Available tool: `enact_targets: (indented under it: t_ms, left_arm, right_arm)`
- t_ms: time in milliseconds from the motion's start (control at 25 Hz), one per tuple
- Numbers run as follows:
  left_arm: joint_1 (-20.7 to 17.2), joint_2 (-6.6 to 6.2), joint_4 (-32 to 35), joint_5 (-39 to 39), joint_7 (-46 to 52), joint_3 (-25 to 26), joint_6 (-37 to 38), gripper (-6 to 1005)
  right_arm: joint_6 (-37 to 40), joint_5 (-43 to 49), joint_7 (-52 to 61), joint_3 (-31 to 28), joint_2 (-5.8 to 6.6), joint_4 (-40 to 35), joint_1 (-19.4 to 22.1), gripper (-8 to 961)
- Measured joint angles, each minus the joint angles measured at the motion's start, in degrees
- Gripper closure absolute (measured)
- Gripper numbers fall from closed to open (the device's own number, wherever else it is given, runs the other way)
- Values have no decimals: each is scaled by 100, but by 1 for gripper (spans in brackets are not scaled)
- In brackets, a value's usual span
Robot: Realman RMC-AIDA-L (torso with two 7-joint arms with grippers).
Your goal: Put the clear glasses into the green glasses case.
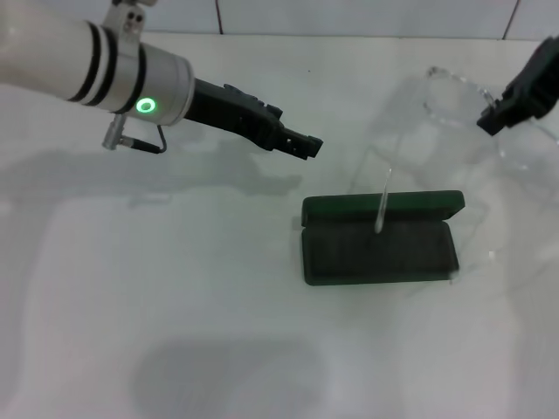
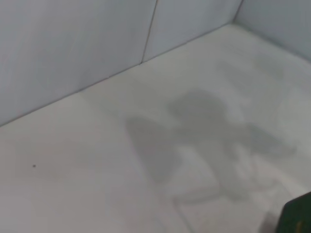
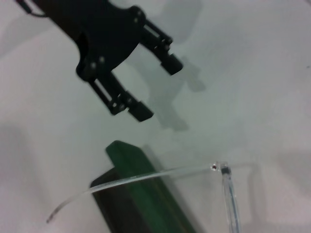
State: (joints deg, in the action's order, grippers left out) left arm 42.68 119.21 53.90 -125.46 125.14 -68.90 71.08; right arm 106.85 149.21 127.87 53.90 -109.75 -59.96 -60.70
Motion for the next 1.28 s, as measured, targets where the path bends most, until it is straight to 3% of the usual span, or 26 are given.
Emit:
enact_targets:
  t_ms: [160, 600, 840, 1280]
  left_arm:
    - [202, -2, 166, -285, 504, -236, 77, 113]
    - [998, -4, 500, -899, 1629, -306, 848, 113]
    - [1064, 27, 503, -1029, 1876, -523, 830, 113]
    - [1072, 63, 496, -879, 1991, -620, 115, 113]
  right_arm:
    - [-45, 294, 210, 32, -34, 166, -358, 850]
    - [-521, 756, 490, 299, -310, 677, -888, 850]
    - [-909, 932, 684, 317, -487, 870, -1151, 851]
    - [-1245, 905, 759, 306, -590, 1311, -1489, 852]
